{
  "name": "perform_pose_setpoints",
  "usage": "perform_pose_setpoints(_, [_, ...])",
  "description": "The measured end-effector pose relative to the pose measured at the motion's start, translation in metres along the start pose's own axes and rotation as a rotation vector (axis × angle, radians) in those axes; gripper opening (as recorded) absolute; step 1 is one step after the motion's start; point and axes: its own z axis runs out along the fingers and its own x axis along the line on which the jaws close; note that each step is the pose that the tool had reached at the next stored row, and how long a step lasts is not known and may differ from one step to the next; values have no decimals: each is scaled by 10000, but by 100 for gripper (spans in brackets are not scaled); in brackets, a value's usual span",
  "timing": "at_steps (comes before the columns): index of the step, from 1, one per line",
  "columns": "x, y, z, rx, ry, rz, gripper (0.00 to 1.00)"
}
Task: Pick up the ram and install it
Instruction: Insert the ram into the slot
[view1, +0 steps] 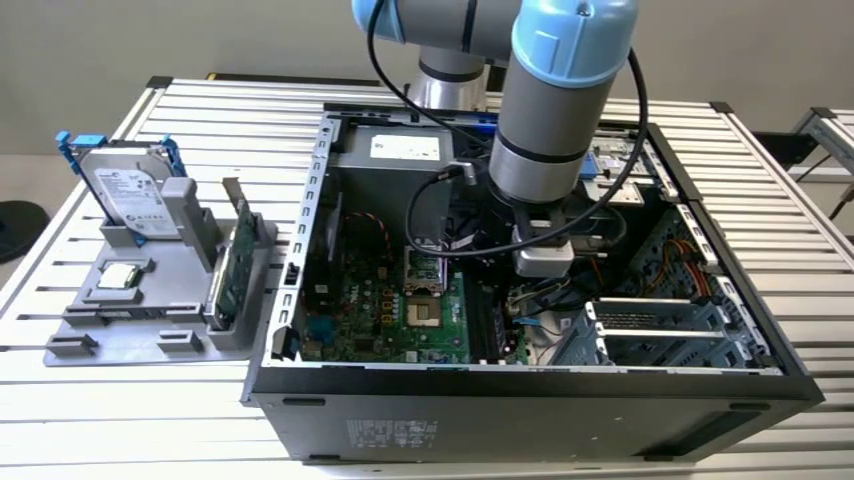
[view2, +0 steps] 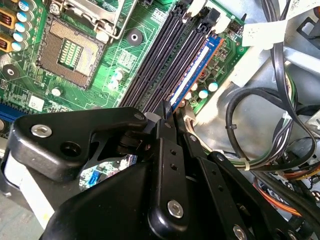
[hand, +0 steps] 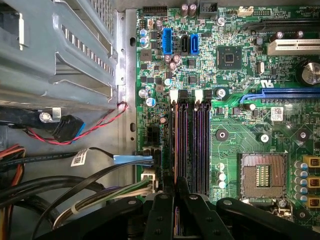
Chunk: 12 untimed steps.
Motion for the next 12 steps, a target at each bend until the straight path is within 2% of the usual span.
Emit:
perform_pose_setpoints(7, [0,0,2,2,0,0,0])
perform_pose_setpoints(8, [0,-2,4,10,2,0,100])
perform_pose_setpoints(12, [0,0,3,3,0,0,100])
